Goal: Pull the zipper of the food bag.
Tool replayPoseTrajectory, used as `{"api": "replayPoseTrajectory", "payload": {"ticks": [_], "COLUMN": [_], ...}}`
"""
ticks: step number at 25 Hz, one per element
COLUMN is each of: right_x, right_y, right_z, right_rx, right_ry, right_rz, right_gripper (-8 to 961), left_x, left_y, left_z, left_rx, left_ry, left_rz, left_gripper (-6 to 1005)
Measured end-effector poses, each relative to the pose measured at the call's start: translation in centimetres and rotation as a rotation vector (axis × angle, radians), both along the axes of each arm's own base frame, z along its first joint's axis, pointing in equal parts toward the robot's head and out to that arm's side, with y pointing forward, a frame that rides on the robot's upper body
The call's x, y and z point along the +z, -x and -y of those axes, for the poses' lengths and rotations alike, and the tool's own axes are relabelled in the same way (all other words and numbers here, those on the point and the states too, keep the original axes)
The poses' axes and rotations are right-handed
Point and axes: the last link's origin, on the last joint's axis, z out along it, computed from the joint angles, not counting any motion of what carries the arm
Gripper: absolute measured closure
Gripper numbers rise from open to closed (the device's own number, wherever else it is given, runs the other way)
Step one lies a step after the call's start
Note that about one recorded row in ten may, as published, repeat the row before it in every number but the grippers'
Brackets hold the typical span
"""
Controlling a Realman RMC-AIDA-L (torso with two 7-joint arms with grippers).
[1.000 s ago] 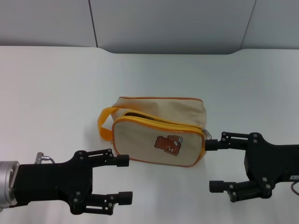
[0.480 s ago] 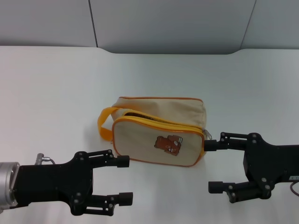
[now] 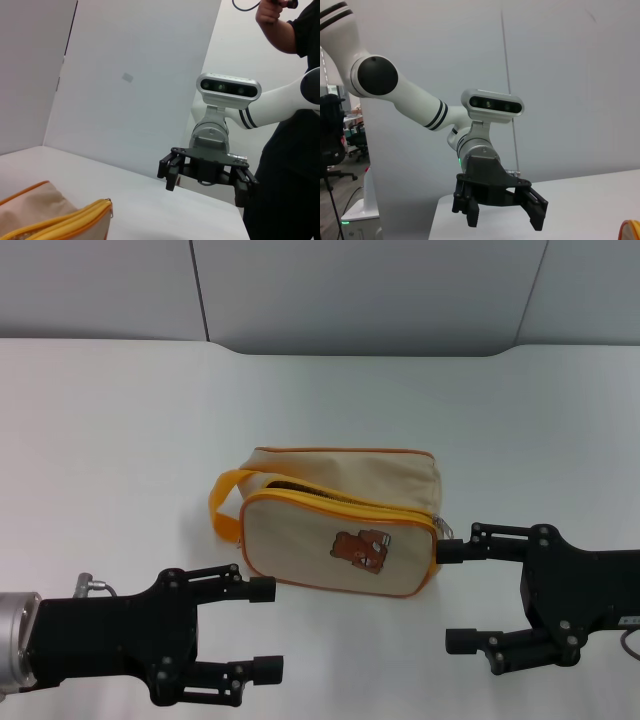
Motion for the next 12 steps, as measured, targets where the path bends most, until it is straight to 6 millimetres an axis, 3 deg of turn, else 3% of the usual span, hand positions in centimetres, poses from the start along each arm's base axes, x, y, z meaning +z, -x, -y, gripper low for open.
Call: {"api": "replayPoseTrajectory", "payload": {"ticks": [12], "right_x": [0.02], "right_y": [-0.11], "right_z": [0.11], "right_rx": [-0.004], "right_ry": [0.0], "right_rz": [-0.002], "right_gripper": [134], "left_x": [-0.02], "left_y": [-0.07], "left_z": [0.08], "left_rx": [-0.002], "left_ry": [0.004], "left_rz": [0.005], "left_gripper": [177]}}
